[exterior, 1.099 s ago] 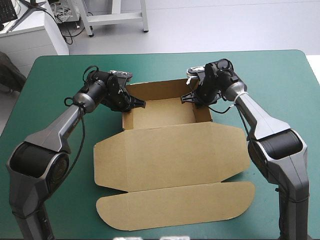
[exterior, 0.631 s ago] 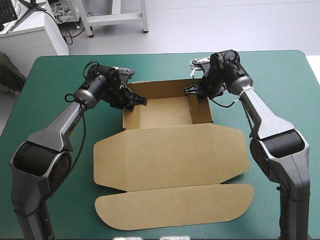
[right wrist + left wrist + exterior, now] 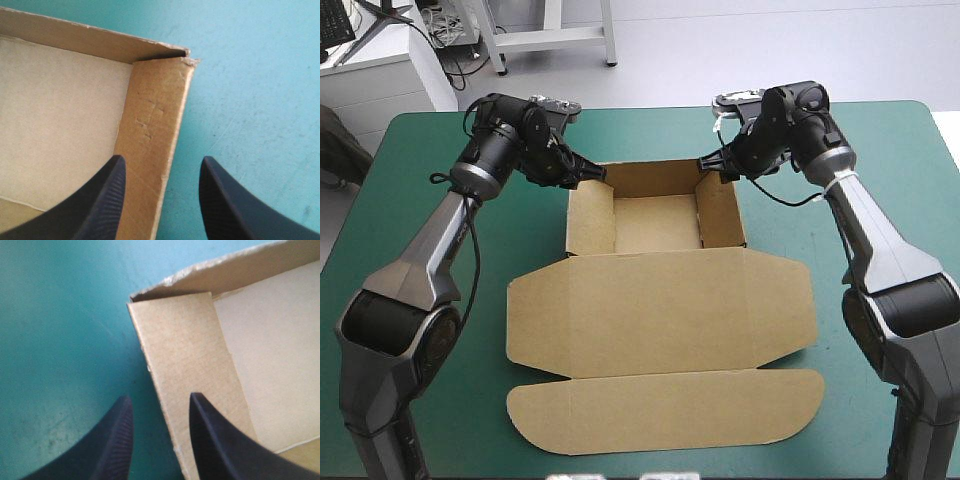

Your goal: Fold the box

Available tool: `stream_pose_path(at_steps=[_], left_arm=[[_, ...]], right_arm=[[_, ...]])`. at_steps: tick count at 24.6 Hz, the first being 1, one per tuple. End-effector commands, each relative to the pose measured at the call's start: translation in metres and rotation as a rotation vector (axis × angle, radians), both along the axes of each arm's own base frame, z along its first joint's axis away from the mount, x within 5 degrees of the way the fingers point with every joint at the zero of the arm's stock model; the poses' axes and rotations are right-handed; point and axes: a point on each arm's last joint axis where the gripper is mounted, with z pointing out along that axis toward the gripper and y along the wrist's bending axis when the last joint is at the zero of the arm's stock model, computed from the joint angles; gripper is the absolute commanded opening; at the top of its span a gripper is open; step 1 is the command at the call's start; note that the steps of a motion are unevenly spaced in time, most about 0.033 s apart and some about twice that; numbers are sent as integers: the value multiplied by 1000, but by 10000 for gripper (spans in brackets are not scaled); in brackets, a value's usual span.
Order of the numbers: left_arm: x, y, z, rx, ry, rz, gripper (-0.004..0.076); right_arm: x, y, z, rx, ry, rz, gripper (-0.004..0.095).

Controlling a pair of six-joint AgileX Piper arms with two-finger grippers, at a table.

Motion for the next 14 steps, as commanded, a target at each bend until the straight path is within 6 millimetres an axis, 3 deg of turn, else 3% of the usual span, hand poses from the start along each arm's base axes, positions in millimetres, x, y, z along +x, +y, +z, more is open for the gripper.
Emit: stream_pose_path(at_steps=[1,4,6,11,14], left_arm=[[-40,13,76,-40,-174,-48,247],[-83,32,130,-31,-351,-109,61],[-103,43,149,-19,-416,-102,-9],[-152,63,182,-34,-525,-120,-10],[-175,72,189,-28,-560,-137,-10]], right_arm=[[-28,-13,57,30,-132,-2,430],[-38,-17,72,41,-167,-2,431],[-38,-17,72,41,-168,-2,431],[-36,-16,63,30,-138,-3,431],[-36,-16,53,17,-106,-3,431]])
